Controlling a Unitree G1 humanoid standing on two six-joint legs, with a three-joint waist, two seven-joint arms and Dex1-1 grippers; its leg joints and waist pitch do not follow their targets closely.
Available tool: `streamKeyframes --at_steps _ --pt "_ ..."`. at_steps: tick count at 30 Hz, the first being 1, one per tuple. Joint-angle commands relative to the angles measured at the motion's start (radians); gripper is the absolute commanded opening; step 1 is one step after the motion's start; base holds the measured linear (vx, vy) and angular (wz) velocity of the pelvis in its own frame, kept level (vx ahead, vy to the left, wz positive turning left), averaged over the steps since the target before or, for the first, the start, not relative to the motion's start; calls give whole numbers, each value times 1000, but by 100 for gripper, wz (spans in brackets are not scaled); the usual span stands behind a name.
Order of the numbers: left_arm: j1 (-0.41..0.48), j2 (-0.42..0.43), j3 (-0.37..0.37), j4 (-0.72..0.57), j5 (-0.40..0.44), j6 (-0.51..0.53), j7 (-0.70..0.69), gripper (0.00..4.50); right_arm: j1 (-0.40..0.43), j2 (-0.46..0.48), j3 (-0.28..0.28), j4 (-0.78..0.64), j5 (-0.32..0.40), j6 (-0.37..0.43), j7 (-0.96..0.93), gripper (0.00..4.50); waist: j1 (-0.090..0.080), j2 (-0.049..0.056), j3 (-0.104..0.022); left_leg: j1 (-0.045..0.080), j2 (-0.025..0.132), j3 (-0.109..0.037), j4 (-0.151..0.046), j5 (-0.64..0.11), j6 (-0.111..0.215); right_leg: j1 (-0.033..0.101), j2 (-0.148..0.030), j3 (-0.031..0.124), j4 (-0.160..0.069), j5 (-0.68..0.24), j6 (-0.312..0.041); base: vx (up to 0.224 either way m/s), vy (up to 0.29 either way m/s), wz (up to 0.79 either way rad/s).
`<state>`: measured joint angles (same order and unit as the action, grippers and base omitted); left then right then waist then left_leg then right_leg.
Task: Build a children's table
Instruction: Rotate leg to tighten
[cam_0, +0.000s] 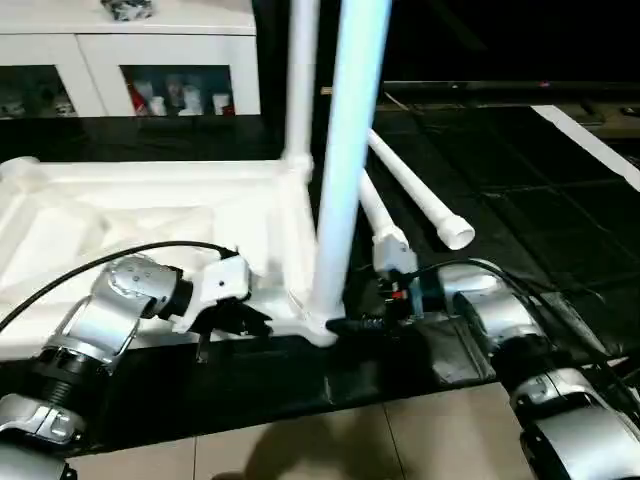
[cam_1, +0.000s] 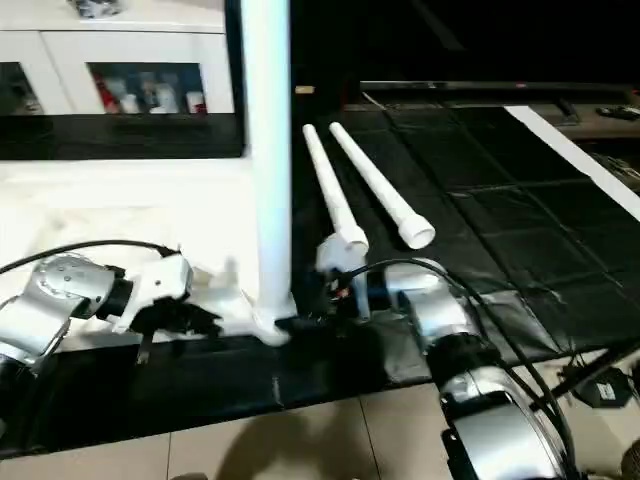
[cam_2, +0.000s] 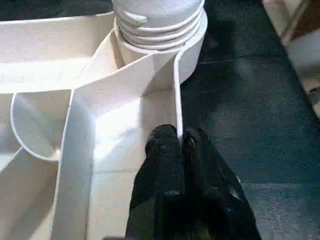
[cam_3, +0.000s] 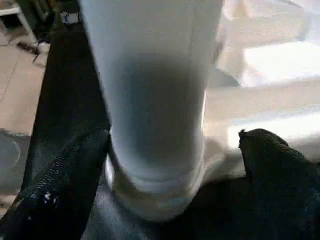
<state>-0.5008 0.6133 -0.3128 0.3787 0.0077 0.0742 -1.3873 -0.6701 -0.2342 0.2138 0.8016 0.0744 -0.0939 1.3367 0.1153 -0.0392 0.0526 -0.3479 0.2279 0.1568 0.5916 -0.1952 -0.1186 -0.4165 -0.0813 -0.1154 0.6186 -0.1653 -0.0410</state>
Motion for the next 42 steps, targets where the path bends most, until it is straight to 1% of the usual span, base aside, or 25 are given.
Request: streamKeyframes --at_steps 1,3,4,5,9,14,15,17,18,19,26,29,30,31,32,33,34,35,36,37,38,39,40,41,42 --pt "-18 -12 -48 4 23 -38 -44 0 -15 0 13 11 -3 -11 7 447 -7 14 -69 2 12 15 -69 -148 33 65 -61 63 -60 -195 -203 0 0 0" --pt "-25 -16 -50 13 23 -46 -46 0 -16 6 17 11 1 -9 19 447 -7 14 -70 1 11 15 -68 -139 32 66 -60 63 -58 -182 -203 0 0 0" --pt "-28 -17 -51 18 21 -51 -49 0 -16 9 19 12 3 -9 26 417 -7 14 -71 0 10 15 -68 -138 33 66 -59 64 -58 -177 -203 0 0 0" --pt "-30 -17 -51 20 21 -53 -51 0 -16 10 20 12 3 -9 30 417 -7 13 -71 -1 10 15 -68 -138 33 67 -59 64 -58 -177 -202 0 0 0" --pt "-33 -16 -53 30 18 -68 -61 0 -13 16 22 16 6 -6 48 376 -6 13 -71 -2 10 15 -68 -141 32 67 -60 64 -59 -189 -197 0 0 0" --pt "-36 -15 -59 42 16 -81 -65 0 -12 20 20 24 8 -11 53 347 -5 14 -71 0 10 15 -68 -143 30 66 -60 64 -60 -196 -197 0 0 0" --pt "-36 -15 -59 42 16 -81 -65 0 -12 20 20 24 8 -11 53 330 -5 14 -70 -1 11 14 -68 -146 29 66 -61 64 -60 -198 -198 0 0 0" --pt "-39 -16 -60 51 17 -87 -66 0 -10 20 20 25 9 -13 55 326 -5 14 -71 -1 10 14 -68 -145 28 67 -60 64 -59 -198 -197 0 0 0" --pt "-40 -16 -60 54 18 -90 -66 0 -10 21 20 25 9 -13 56 303 -5 14 -70 -1 10 15 -68 -148 29 65 -60 64 -61 -201 -195 0 0 0" --pt "-41 -17 -60 57 18 -92 -66 0 -9 21 21 25 10 -13 58 292 -5 15 -71 -1 10 14 -68 -148 29 67 -60 64 -59 -202 -195 0 0 0" --pt "-34 -23 -55 57 12 -78 -59 0 0 25 20 19 15 -10 70 268 -5 15 -70 0 11 14 -68 -155 26 65 -61 64 -61 -214 -192 0 0 0" --pt "-21 -42 -35 49 -1 -16 -9 0 25 33 17 -2 30 5 73 266 -3 16 -71 0 11 14 -67 -147 28 66 -60 65 -59 -193 -201 0 0 0" --pt "-21 -55 -22 50 -4 8 24 0 33 39 12 -8 38 12 66 266 -3 15 -71 0 11 15 -67 -148 27 65 -60 65 -58 -190 -203 0 0 0" --pt "-20 -71 -6 51 -11 32 57 0 41 48 4 -14 45 21 51 265 0 18 -70 0 11 14 -67 -151 27 66 -62 65 -59 -194 -205 0 0 0" --pt "-19 -90 15 47 -21 66 98 0 49 62 -7 -19 52 33 20 265 -1 17 -70 2 12 16 -68 -154 28 64 -60 66 -60 -194 -204 0 0 0" --pt "-19 -90 15 47 -21 66 98 0 49 62 -7 -19 52 33 20 265 2 17 -66 7 12 17 -68 -170 27 59 -59 67 -65 -212 -205 0 0 0" --pt "-18 -102 29 45 -28 88 123 0 54 71 -14 -22 55 41 -2 265 4 18 -66 7 11 16 -69 -182 25 60 -60 66 -67 -231 -201 0 0 0" --pt "-18 -115 42 39 -25 109 166 0 56 87 -25 -18 55 53 -47 265 1 17 -66 3 11 14 -71 -190 17 63 -61 67 -66 -254 -193 0 0 0" --pt "-18 -122 50 36 -21 121 193 0 57 97 -31 -14 55 61 -76 265 -2 14 -63 3 8 12 -72 -211 9 63 -60 67 -71 -298 -177 0 0 0" --pt "-22 -157 87 17 -28 194 278 0 52 128 -43 8 42 76 -170 265 -4 13 -62 3 6 11 -73 -221 6 62 -61 67 -74 -324 -168 0 0 0" --pt "-26 -201 133 -9 -35 286 381 0 40 169 -55 40 25 84 -290 265 -13 12 -60 0 4 9 -75 -229 -5 64 -62 67 -76 -363 -153 0 0 0" --pt "-30 -245 177 -38 -42 364 476 0 23 211 -73 77 18 99 -403 265 -18 19 -59 3 4 7 -76 -238 -18 61 -63 67 -80 -393 -145 0 0 0" --pt "-31 -282 211 -64 -48 415 546 0 8 243 -90 105 18 107 -485 264 -34 13 -60 -1 5 6 -76 -235 -34 64 -64 67 -76 -402 -143 0 0 0" --pt "-31 -282 211 -64 -48 415 546 0 8 243 -90 105 18 107 -485 264 -37 9 -60 -6 0 4 -75 -224 -34 70 -63 63 -79 -419 -130 0 0 0" --pt "-30 -334 254 -104 -59 483 626 0 -21 285 -122 149 31 115 -588 264 -42 9 -64 -5 -3 8 -70 -208 -23 68 -63 66 -81 -416 -122 0 0 0"
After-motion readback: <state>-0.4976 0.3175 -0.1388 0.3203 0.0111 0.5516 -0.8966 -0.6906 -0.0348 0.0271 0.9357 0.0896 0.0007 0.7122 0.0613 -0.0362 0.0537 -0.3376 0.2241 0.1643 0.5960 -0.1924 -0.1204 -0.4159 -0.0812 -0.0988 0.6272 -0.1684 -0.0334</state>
